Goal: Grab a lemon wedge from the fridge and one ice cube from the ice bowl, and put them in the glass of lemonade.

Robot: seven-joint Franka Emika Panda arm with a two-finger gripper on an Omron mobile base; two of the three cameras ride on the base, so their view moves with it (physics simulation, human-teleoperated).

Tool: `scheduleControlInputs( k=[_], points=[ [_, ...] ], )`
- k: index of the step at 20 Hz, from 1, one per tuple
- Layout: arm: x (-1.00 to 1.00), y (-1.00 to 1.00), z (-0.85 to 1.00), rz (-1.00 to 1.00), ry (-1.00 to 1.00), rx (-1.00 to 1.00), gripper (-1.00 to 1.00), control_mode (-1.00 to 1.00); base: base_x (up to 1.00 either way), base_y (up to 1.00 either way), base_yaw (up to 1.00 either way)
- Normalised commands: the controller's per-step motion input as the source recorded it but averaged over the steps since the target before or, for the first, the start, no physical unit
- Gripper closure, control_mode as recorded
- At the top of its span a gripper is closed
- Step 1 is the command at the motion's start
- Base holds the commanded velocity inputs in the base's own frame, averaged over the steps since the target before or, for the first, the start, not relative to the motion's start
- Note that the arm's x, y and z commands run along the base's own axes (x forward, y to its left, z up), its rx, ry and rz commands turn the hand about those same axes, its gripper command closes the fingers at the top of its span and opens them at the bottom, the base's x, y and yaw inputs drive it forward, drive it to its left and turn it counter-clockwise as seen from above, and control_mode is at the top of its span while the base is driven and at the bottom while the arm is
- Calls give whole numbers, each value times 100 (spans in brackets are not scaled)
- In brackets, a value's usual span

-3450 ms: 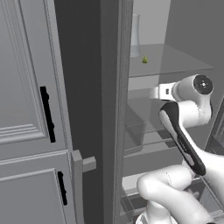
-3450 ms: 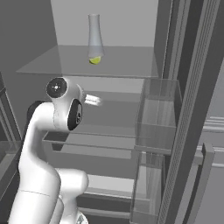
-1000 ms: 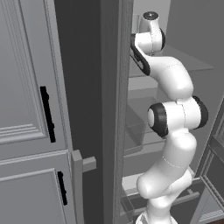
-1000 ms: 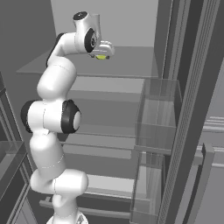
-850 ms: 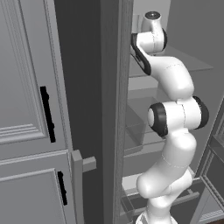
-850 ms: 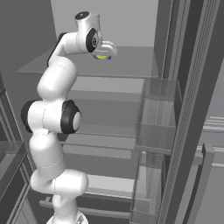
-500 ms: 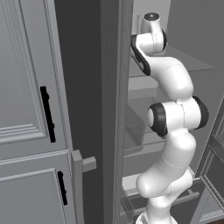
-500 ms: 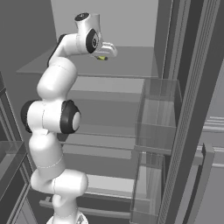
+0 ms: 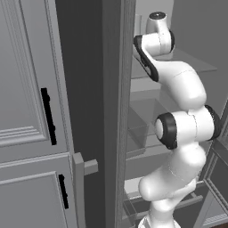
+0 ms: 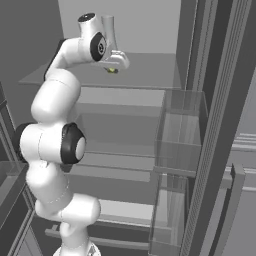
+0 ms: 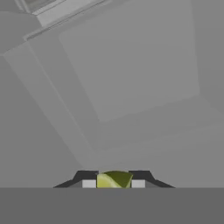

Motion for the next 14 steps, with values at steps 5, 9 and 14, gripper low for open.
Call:
scheduleControlInputs(
  k=[5, 9, 14],
  points=[
    [-100, 0, -16, 0, -6, 0, 100, -100, 0, 0, 0],
    [-100, 0, 0, 0, -8, 0, 100, -100, 0, 0, 0],
    [-100, 0, -5, 1, -2, 0, 100, -100, 0, 0, 0]
  ],
)
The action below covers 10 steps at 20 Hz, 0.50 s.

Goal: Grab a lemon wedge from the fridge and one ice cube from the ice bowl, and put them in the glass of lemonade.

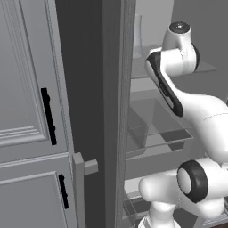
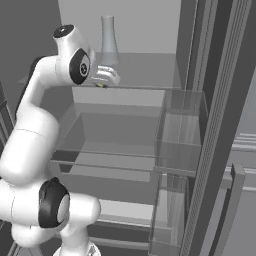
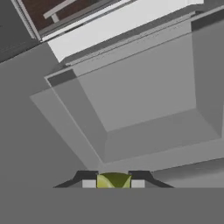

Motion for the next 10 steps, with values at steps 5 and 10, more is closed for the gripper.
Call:
scheduleControlInputs(
  k=[5, 10],
  points=[
    [-100, 0, -12, 2, 0, 0, 100, -100, 0, 0, 0],
    [-40, 2, -10, 1, 0, 0, 100, 100, -60, 5, 2]
  ],
)
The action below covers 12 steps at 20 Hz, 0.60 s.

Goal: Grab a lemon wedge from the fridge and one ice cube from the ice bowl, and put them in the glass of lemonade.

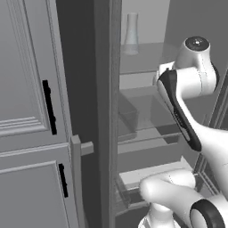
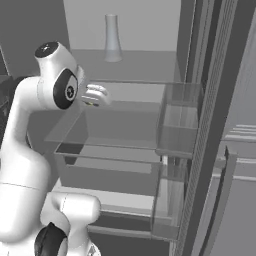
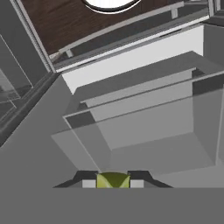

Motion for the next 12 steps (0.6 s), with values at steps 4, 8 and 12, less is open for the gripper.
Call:
scheduleControlInputs(
  k=[4, 8, 12],
  points=[
    [0, 0, 0, 0, 0, 0, 100, 100, -100, 10, 4],
    [0, 0, 0, 0, 0, 0, 100, 100, -100, 10, 4],
    [0, 0, 0, 0, 0, 0, 100, 100, -100, 11, 3]
  ],
)
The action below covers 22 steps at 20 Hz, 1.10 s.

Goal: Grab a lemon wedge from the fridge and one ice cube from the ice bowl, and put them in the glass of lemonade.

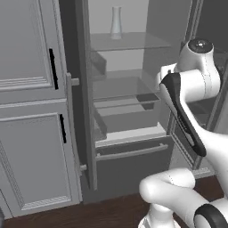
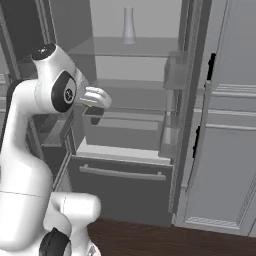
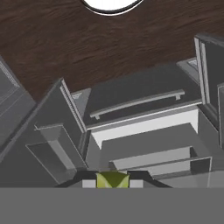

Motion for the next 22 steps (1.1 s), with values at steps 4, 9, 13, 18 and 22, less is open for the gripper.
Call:
scheduleControlInputs(
  k=[4, 9, 13, 18, 22],
  points=[
    [0, 0, 0, 0, 0, 0, 100, 100, -100, 31, 3],
    [0, 0, 0, 0, 0, 0, 100, 100, -84, 71, 3],
    [0, 0, 0, 0, 0, 0, 100, 100, -16, 100, 0],
    [0, 0, 0, 0, 0, 0, 100, 100, 31, 100, 0],
    [0, 0, 0, 0, 0, 0, 100, 100, 75, 100, 0]
  ],
)
